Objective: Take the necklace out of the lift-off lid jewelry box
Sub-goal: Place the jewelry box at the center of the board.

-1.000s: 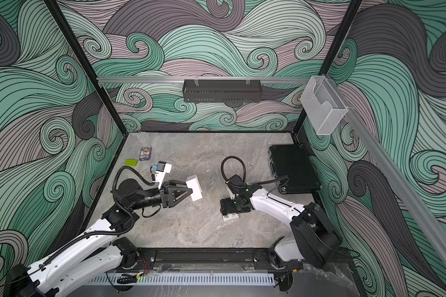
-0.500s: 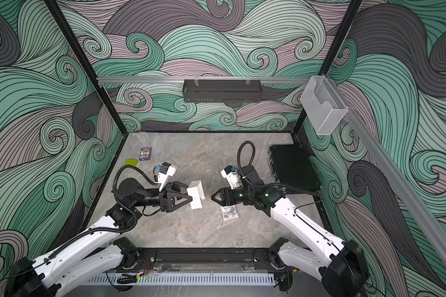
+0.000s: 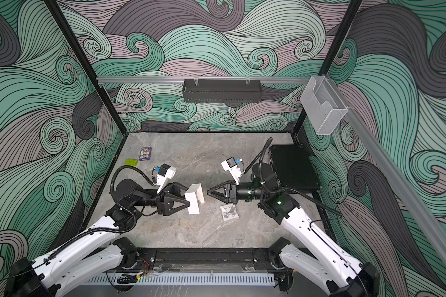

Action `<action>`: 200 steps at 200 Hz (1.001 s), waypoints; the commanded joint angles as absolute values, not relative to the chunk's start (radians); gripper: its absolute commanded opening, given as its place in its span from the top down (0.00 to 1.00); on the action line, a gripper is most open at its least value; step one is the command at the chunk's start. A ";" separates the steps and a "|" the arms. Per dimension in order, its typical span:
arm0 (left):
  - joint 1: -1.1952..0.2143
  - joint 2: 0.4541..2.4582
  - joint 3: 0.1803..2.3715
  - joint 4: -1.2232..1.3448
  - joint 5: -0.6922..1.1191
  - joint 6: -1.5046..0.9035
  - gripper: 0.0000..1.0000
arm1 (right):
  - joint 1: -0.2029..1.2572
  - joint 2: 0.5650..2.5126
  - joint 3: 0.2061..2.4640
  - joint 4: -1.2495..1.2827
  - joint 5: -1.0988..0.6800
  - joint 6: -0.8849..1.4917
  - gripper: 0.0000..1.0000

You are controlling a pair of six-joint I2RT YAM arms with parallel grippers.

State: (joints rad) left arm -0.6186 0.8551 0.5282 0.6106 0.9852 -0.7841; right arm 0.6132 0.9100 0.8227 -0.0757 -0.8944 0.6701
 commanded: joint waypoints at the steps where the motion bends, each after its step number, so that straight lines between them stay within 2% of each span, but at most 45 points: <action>1: -0.618 0.867 0.573 0.638 1.012 -0.754 0.37 | 0.626 0.907 0.823 0.010 -0.944 0.694 0.64; 137: -0.618 0.867 0.586 0.606 1.013 -0.727 0.38 | 0.683 0.986 0.885 -0.064 -0.887 0.600 0.72; 200: -0.620 0.865 0.584 0.606 1.020 -0.726 0.38 | 0.707 1.029 0.890 -0.020 -0.880 0.612 0.84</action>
